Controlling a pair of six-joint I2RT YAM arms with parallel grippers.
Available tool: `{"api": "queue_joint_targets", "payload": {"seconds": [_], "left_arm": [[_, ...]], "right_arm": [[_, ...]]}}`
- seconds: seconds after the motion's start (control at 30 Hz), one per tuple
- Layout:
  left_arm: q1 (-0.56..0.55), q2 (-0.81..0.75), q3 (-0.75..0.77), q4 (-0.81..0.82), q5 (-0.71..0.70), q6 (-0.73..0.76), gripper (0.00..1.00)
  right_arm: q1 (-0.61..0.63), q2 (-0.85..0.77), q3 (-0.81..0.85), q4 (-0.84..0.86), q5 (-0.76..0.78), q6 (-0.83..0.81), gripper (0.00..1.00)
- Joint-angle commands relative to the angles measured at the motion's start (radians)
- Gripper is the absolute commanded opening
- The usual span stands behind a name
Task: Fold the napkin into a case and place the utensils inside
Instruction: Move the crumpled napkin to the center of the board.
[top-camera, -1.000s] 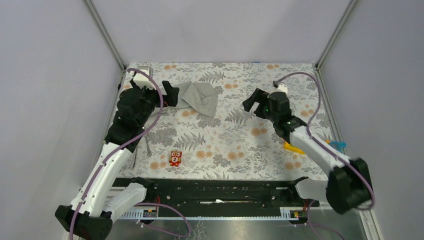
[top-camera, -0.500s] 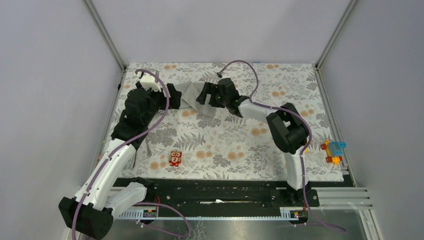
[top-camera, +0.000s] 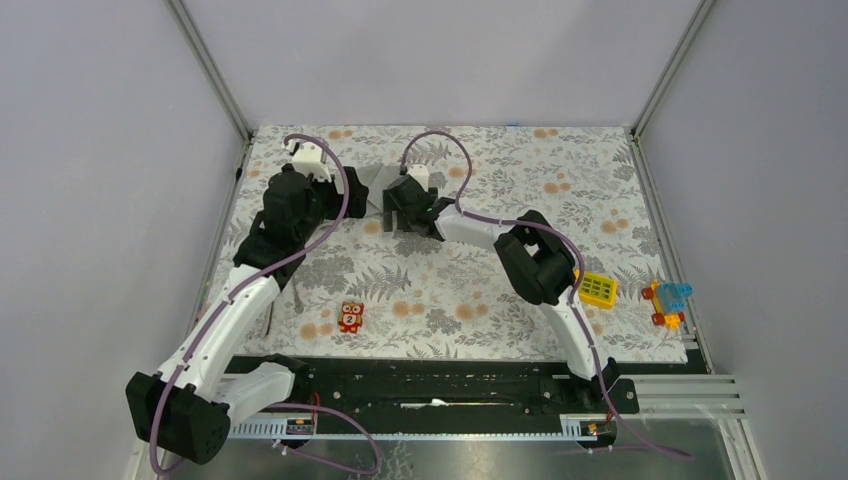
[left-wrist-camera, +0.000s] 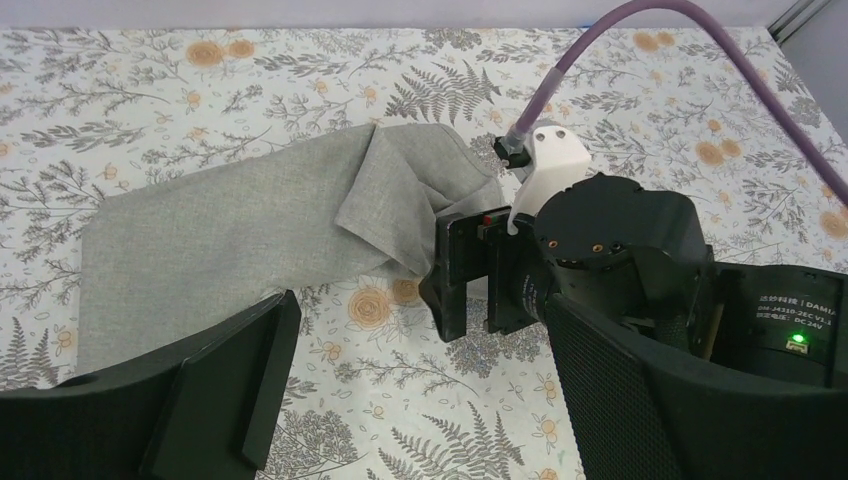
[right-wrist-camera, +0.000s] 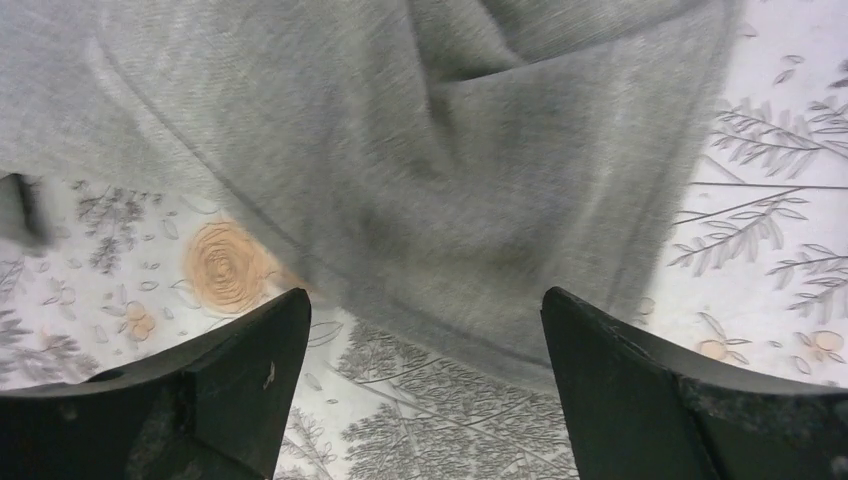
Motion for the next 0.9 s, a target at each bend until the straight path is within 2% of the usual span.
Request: {"api": "queue_joint_targets", "payload": {"seconds": [0.0, 0.1, 0.17, 0.27, 0.37, 0.4, 0.63, 0.73, 0.87], "left_arm": [[0.0, 0.018, 0.007, 0.044, -0.01, -0.015, 0.99], [-0.001, 0.033, 0.01, 0.029, -0.012, -0.053, 0.99], [-0.002, 0.044, 0.028, -0.006, -0.009, -0.101, 0.99], [-0.002, 0.044, 0.037, -0.054, 0.014, -0.185, 0.99], [-0.002, 0.029, -0.008, -0.075, 0.029, -0.279, 0.99], [-0.002, 0.029, -0.024, -0.082, 0.03, -0.311, 0.99], [-0.002, 0.164, -0.091, -0.114, 0.192, -0.39, 0.99], [-0.002, 0.246, -0.114, -0.101, 0.25, -0.415, 0.99], [-0.009, 0.264, -0.183, -0.017, 0.282, -0.461, 0.99]], "right_arm": [[-0.013, 0.013, 0.038, -0.042, 0.125, -0.287, 0.85], [-0.017, 0.026, 0.047, -0.044, 0.147, -0.287, 0.82], [-0.027, 0.044, 0.059, -0.046, 0.141, -0.255, 0.73], [-0.047, 0.068, 0.092, -0.078, 0.131, -0.213, 0.46], [-0.053, 0.014, 0.042, -0.063, 0.177, -0.197, 0.17], [-0.054, -0.024, 0.003, -0.044, 0.19, -0.197, 0.13], [-0.071, -0.467, -0.479, 0.242, 0.15, -0.197, 0.13], [-0.097, -0.646, -0.625, 0.292, 0.213, -0.197, 0.13], [-0.185, -0.835, -0.761, 0.327, 0.244, -0.197, 0.13]]}}
